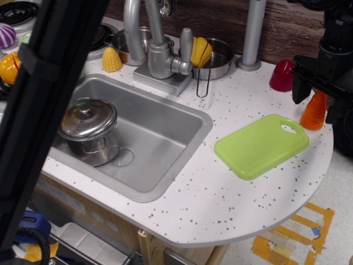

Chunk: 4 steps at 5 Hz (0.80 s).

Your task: Put carrot on cutting board

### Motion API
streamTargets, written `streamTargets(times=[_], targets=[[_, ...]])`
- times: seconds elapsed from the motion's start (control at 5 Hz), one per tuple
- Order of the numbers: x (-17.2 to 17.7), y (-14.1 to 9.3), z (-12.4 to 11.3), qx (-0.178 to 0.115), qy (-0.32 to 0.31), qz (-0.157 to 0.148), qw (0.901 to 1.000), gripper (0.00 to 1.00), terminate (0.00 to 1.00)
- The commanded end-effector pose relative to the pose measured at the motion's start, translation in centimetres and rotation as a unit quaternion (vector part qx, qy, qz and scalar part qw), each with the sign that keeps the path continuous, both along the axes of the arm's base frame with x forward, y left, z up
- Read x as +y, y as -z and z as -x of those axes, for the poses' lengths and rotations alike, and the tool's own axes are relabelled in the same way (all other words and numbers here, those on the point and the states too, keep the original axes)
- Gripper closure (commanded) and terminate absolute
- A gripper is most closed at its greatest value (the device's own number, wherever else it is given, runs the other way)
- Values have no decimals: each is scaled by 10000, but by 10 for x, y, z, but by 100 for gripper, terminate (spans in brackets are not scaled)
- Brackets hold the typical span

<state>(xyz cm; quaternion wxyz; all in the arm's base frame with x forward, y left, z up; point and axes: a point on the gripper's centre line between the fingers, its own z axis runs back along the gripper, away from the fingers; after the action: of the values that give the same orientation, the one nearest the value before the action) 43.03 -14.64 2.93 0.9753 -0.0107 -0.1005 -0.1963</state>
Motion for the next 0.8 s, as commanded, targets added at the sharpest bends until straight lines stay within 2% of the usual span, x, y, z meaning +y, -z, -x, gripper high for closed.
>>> streamTargets(times=[0.0,0.2,0.4,0.6], targets=[[1,-21,-8,-256,29,350,9991,0,0],[1,-19,-10,-320,46,418,9986,100,0],[0,-19,-9,-336,99,380,9987,100,0],[2,-36,-2,-171,63,133,9997,100,0]])
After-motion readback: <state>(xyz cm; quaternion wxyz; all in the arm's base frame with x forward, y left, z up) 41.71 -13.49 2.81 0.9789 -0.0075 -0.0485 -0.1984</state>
